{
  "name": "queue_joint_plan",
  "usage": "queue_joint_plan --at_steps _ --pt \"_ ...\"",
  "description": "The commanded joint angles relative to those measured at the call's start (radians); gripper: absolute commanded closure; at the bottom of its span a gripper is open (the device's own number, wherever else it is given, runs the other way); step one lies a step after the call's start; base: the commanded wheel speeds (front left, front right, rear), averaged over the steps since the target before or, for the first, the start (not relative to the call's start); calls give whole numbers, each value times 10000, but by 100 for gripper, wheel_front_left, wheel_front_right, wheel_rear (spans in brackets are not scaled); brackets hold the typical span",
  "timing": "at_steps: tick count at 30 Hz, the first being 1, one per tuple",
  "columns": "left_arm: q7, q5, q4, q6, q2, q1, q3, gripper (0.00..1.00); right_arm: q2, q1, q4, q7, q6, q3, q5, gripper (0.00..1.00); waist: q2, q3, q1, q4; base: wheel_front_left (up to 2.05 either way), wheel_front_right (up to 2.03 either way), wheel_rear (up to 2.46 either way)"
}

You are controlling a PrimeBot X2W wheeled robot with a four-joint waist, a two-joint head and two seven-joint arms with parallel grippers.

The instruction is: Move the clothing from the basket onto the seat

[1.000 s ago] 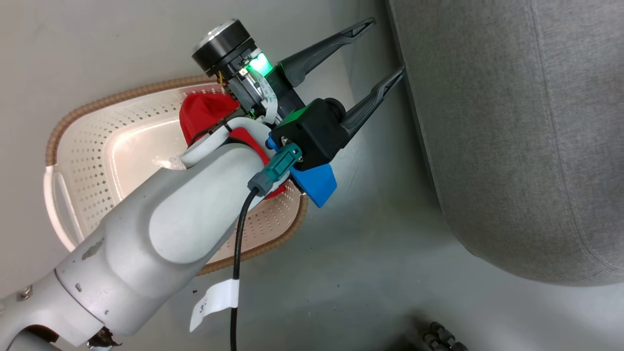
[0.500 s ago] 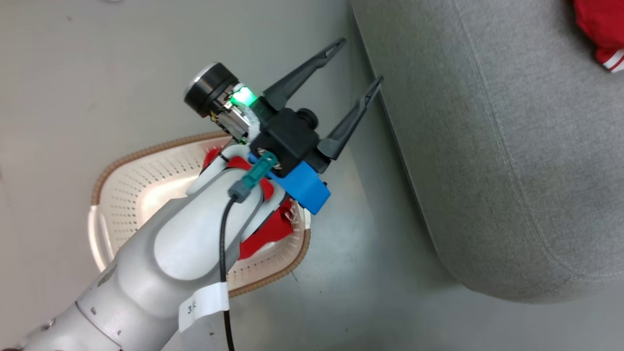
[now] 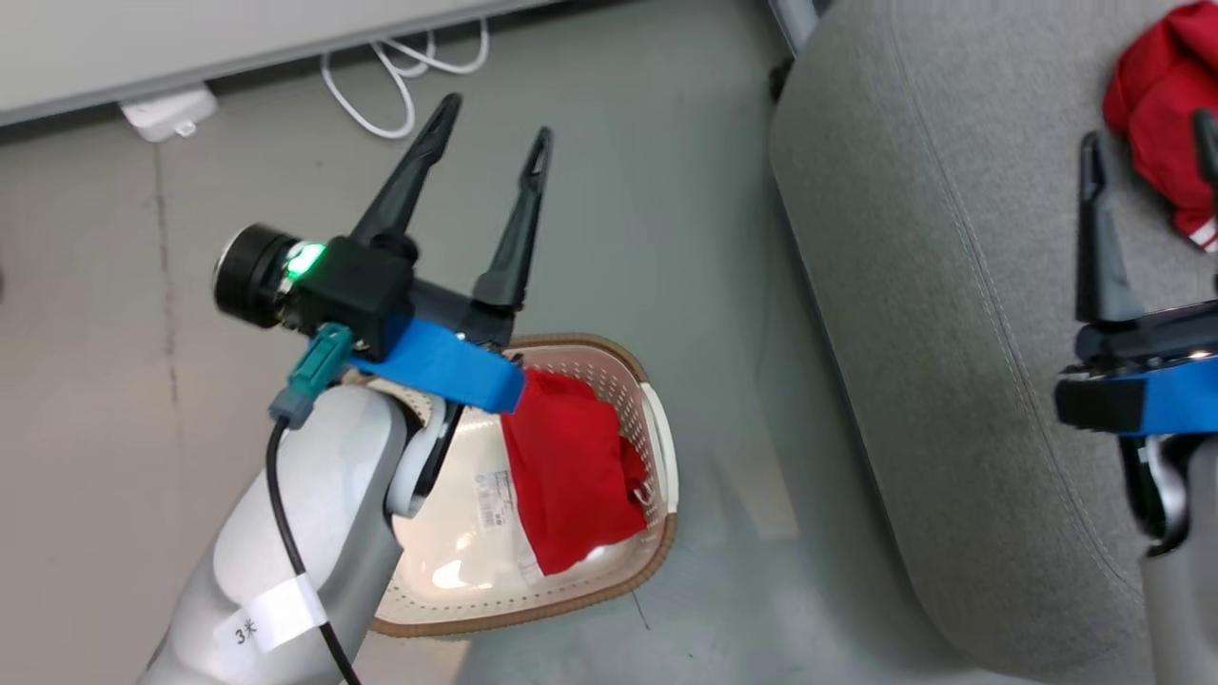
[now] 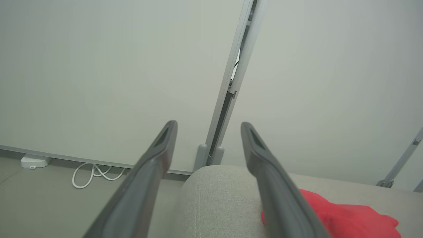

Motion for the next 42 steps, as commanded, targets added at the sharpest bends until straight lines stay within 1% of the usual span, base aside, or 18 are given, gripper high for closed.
queue_joint_plan --at_steps 1,2,6,11,20,28,42 --pt "-39 119 -45 -9 -25 342 343 0 90 257 -40 -36 1 197 99 0 0 -523 1 445 0 0 0" --pt "-39 119 -45 -9 -25 342 343 0 90 257 -40 -36 1 197 99 0 0 -523 1 445 0 0 0" --pt "-33 343 -100 -96 -191 1129 1248 0 209 488 -20 -35 1 766 93 0 0 -1031 1 743 0 0 0" --pt "-33 685 -204 -253 -335 2123 2260 0 497 989 103 -36 1 1055 229 0 0 -1666 1 981 0 0 0" --pt "-35 1252 -172 -611 -568 3829 3493 0 1039 2232 497 -35 1 900 442 0 0 -2683 1 1117 0 0 0" --pt "-35 1559 -245 -851 -856 4618 4174 0 1317 2999 695 -36 1 606 530 0 0 -3126 1 1199 0 0 0" --pt "-36 1875 -163 -1139 -1222 5307 4638 0 1561 3837 852 -36 1 394 572 0 0 -3446 1 1450 0 0 0"
